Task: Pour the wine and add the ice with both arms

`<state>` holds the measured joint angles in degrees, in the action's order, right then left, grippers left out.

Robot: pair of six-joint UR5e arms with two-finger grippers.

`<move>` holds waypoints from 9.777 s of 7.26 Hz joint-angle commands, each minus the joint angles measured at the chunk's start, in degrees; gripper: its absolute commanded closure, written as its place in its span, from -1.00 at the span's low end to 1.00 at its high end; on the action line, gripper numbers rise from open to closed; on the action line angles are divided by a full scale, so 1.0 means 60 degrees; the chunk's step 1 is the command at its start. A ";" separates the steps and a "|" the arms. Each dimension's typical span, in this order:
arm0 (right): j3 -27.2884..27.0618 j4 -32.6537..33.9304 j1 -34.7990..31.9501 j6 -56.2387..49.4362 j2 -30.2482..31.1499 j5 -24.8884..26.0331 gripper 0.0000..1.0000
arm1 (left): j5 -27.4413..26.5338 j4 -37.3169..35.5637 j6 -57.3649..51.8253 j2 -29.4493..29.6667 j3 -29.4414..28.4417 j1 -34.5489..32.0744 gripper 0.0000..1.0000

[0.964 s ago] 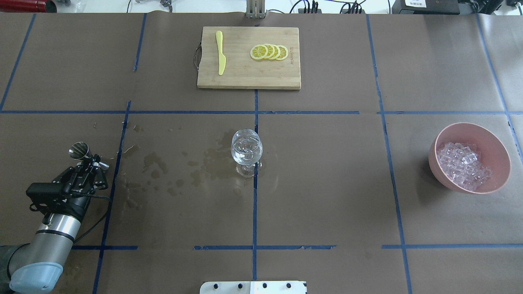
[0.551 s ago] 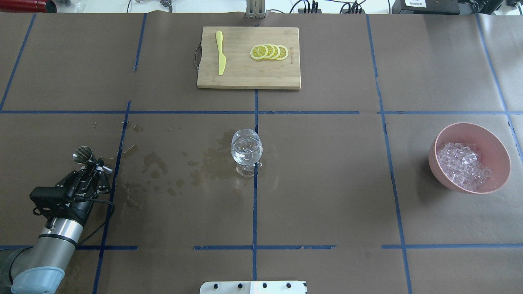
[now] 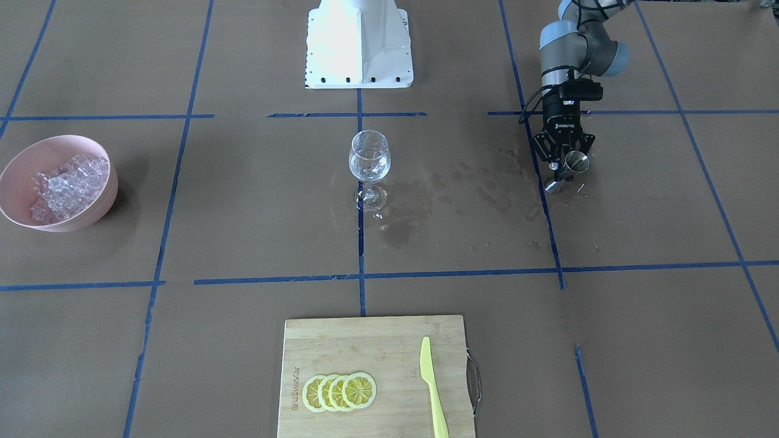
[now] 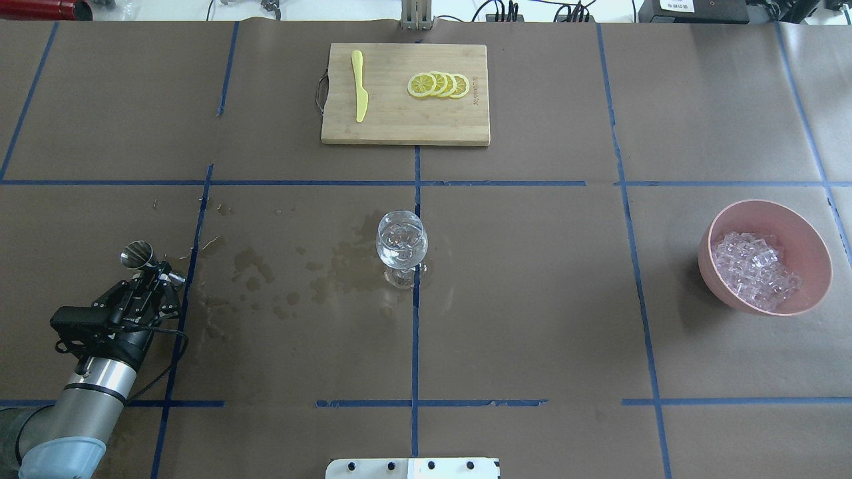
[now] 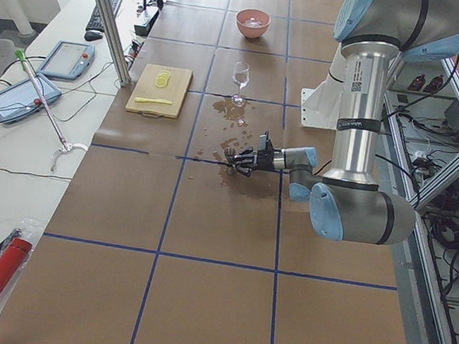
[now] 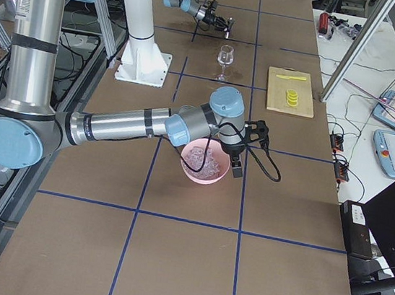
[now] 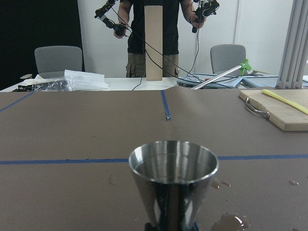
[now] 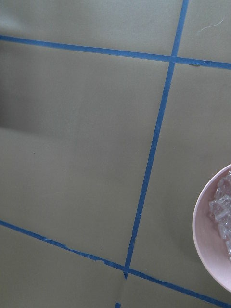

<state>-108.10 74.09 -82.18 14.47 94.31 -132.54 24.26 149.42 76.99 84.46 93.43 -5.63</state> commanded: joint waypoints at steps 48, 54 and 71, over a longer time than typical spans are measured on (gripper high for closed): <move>0.0218 -0.3691 0.5067 0.3404 0.1510 0.2974 -0.59 | 1.8765 -0.9024 -1.3520 -0.0410 0.0644 -1.4383 -1.00; 0.0365 -0.3677 0.5288 0.3404 0.1597 0.3076 -0.44 | 1.8765 -0.9024 -1.3520 -0.0410 0.0644 -1.4383 -1.00; -0.0352 -0.3589 0.5024 0.3375 0.1480 0.2988 0.70 | 1.8765 -0.8849 -1.3521 -0.0366 0.0586 -1.4369 -1.00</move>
<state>-110.51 52.35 -51.95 34.76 103.34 -114.77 136.85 95.60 -4.20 82.17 97.09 -91.88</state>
